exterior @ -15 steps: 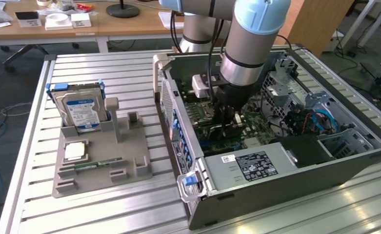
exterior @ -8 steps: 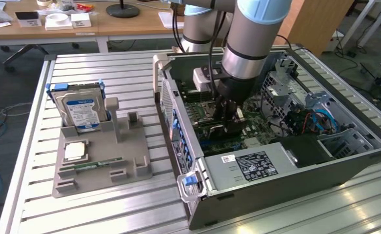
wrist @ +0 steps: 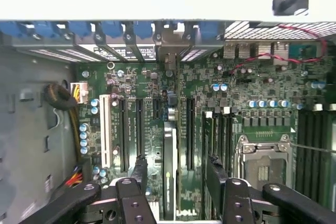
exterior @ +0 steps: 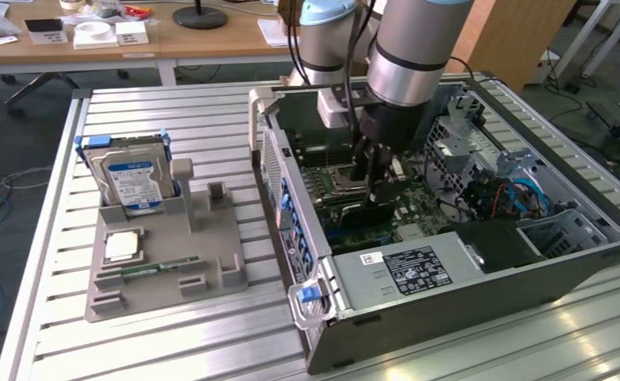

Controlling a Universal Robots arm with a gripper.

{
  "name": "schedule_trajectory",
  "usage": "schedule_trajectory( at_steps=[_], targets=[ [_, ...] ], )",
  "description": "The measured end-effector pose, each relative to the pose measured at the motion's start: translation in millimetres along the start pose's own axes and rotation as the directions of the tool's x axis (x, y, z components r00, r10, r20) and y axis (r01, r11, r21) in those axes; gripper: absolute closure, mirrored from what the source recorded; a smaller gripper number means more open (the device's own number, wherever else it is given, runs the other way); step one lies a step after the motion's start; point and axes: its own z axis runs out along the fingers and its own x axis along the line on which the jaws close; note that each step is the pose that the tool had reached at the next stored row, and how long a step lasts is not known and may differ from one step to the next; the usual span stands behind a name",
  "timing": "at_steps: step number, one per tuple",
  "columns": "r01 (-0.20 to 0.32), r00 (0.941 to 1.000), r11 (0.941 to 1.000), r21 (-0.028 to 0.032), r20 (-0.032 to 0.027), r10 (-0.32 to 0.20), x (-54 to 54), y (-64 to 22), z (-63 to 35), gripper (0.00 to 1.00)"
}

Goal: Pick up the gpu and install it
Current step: 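Insert the gpu into the slot, then press down on the gpu until it lock into place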

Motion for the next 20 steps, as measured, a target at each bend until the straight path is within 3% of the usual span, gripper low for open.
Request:
schedule_trajectory(
  at_steps=[7,20],
  targets=[
    [0.000,1.0000,1.0000,0.0000,0.0001,0.000,-0.7,-0.1,-17.2,0.42],
    [0.000,1.0000,1.0000,0.0000,0.0000,0.000,-0.7,-0.1,-17.8,0.42]
  ],
)
